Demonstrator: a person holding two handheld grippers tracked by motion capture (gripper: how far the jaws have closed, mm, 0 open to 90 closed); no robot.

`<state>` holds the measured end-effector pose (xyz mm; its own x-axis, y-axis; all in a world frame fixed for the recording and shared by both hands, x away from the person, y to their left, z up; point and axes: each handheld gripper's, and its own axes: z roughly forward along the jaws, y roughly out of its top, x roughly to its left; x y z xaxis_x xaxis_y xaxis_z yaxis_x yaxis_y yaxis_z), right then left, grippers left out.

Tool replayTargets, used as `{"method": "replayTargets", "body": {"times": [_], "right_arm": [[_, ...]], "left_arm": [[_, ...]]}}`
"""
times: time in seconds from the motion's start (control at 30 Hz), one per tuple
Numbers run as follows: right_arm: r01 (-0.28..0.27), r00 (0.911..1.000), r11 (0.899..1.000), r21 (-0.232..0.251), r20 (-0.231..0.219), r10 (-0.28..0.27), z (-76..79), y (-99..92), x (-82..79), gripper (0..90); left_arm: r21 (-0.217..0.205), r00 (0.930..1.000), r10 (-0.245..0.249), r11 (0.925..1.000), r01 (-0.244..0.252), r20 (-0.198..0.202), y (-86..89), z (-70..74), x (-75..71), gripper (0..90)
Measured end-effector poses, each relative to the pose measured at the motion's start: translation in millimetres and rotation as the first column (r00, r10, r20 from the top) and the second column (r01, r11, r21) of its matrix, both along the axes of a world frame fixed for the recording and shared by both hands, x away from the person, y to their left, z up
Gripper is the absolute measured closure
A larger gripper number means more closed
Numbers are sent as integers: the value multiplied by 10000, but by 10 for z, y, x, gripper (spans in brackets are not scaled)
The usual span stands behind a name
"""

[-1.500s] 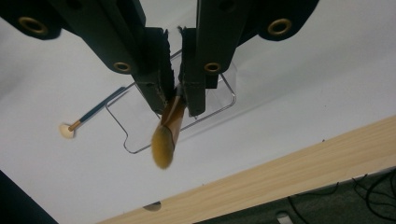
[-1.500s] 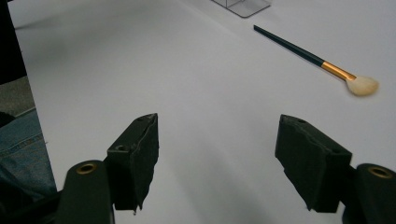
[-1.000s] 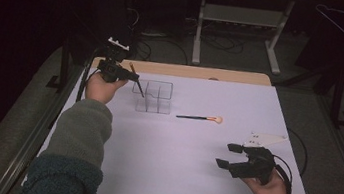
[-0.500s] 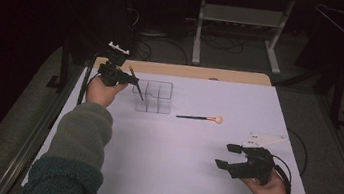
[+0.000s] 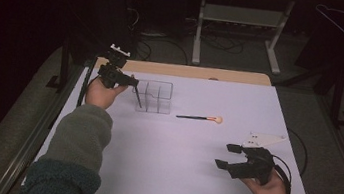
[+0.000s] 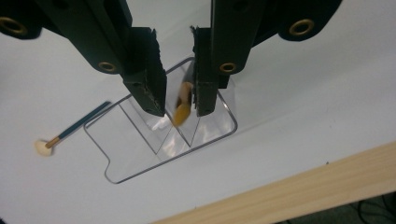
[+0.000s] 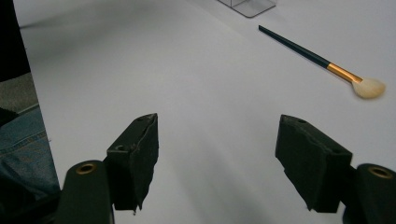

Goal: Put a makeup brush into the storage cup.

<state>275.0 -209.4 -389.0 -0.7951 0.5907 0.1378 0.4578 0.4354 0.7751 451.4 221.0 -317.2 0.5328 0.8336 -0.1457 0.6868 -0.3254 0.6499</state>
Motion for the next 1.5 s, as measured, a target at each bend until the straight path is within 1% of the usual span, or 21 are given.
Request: {"method": "replayTargets", "body": {"times": [0.03,0.07,0.2,0.27,0.33,0.37,0.4,0.53,0.57,0.63,0.73,0.77,0.87,0.97,1.0,1.13,1.17,1.2,1.43,1.47,1.5], "right_arm": [[0,10000,10000,0,0,0,0,0,0,290],[20,10000,10000,-5,20,-20,0,-1,3,290],[50,10000,10000,-24,13,-50,1,5,4,289],[53,10000,10000,-36,50,-52,1,14,7,289],[42,10000,10000,-88,59,-42,2,21,10,289],[49,10000,9999,-103,71,-49,1,24,11,289],[53,10000,9999,-112,76,-52,2,26,12,288],[144,9999,9998,-99,89,-143,8,19,19,287],[153,9998,9998,-92,122,-152,6,15,28,286],[162,9998,9998,-96,105,-161,4,12,42,285],[219,9997,9997,-143,78,-218,-2,15,51,285],[234,9997,9996,-173,53,-233,-3,16,54,285],[235,9997,9995,-214,38,-234,-7,12,66,285],[236,9997,9995,-202,58,-235,-15,6,83,284],[236,9997,9995,-202,58,-235,-15,6,83,284],[346,9994,9993,-169,-25,-346,-15,-10,98,284],[348,9994,9993,-141,1,-348,-18,-17,108,284],[426,9991,9990,-160,-39,-426,-24,-27,118,284],[443,9990,9988,-188,-84,-445,-39,-35,132,285],[443,9990,9988,-188,-84,-445,-39,-35,132,285],[388,9992,9990,-220,41,-387,-39,-38,133,285]], "left_arm": [[49,10000,7,10000,-7,55,15,1,-17,730],[5,10000,32,10000,-32,14,29,-2,-32,691],[-228,9997,163,9996,-159,194,132,-4,-103,669],[-123,9997,117,9999,-114,199,206,1,-154,656],[-159,9997,119,9998,-116,208,230,3,-172,648],[-197,9998,69,9998,-65,198,255,9,-191,644],[-168,9996,17,9999,-13,280,299,26,-230,642],[-241,9994,-116,9996,124,336,348,56,-296,630],[-311,9990,-261,9991,272,357,368,62,-342,629],[-195,9984,-423,9989,431,369,369,63,-391,624],[-173,9976,-554,9983,562,404,364,61,-437,624],[-141,9965,-725,9972,732,407,357,65,-475,622],[-118,9953,-860,9962,866,452,343,72,-508,621],[-109,9919,-1143,9933,1151,546,301,92,-558,619],[-109,9919,-1143,9933,1151,546,301,92,-558,618],[-76,9883,-1427,9896,1433,539,272,99,-582,614],[-32,9879,-1461,9892,1465,524,264,97,-587,614],[-47,9875,-1477,9889,1482,554,260,94,-593,611],[-159,9863,-1546,9877,1558,580,287,69,-668,589],[-110,9859,-1566,9875,1575,594,298,69,-682,589],[-159,9860,-1554,9875,1566,601,304,64,-695,585]]}}
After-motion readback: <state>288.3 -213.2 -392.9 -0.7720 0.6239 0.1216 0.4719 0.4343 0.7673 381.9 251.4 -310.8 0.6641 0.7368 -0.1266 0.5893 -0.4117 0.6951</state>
